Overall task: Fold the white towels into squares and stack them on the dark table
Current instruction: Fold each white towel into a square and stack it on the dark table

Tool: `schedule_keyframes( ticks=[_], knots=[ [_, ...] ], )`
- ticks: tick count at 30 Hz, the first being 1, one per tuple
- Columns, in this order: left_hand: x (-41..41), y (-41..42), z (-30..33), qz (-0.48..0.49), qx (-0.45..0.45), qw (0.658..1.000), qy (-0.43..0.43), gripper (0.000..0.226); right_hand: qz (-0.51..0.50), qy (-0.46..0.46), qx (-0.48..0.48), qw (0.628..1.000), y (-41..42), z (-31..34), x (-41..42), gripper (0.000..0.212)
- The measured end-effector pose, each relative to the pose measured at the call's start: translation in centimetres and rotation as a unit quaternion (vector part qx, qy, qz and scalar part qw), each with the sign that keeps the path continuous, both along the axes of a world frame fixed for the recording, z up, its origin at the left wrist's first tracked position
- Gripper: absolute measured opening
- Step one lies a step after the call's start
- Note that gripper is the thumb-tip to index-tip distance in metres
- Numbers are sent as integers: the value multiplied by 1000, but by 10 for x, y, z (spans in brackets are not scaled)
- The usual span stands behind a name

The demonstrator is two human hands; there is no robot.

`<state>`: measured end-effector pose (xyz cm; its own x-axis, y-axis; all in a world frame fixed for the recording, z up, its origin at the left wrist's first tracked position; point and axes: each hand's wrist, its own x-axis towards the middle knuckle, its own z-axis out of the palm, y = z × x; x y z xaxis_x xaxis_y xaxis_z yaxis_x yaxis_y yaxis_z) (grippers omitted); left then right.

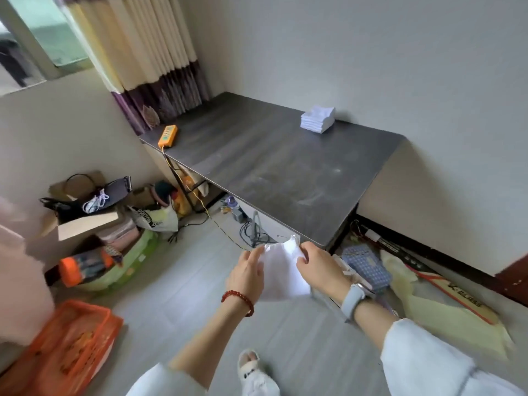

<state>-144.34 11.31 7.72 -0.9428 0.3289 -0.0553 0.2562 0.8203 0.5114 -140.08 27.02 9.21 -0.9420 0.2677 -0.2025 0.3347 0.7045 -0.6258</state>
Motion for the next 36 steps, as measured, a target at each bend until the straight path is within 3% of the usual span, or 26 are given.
schedule_keyframes(
  ticks=[3, 6, 12, 18, 23, 28, 36],
  knots=[
    [-81, 4, -2, 14, -15, 999, 34, 41, -13, 27, -4, 1000, -1, -8, -77, 2],
    [-173, 14, -5, 19, 2, 999, 37, 42, -59, 56, -20, 996, 5, -15, -162, 18],
    [-356, 38, -12, -30, 27, 999, -33, 40, -140, 13, -53, 989, 27, -23, -313, 17],
    [-462, 135, -25, -141, 23, 974, -175, 34, -258, -34, -71, 963, 103, -35, -377, 12],
    [-498, 238, -38, -209, 40, 953, -214, 37, -352, -33, -84, 932, 185, -52, -401, 9],
    [-545, 360, -41, -247, 66, 955, -149, 40, -415, 36, -61, 907, 288, -60, -446, 22],
    [-604, 502, -87, -259, -7, 966, -26, 42, -441, 79, 4, 894, 411, -108, -527, 26]
  ],
)
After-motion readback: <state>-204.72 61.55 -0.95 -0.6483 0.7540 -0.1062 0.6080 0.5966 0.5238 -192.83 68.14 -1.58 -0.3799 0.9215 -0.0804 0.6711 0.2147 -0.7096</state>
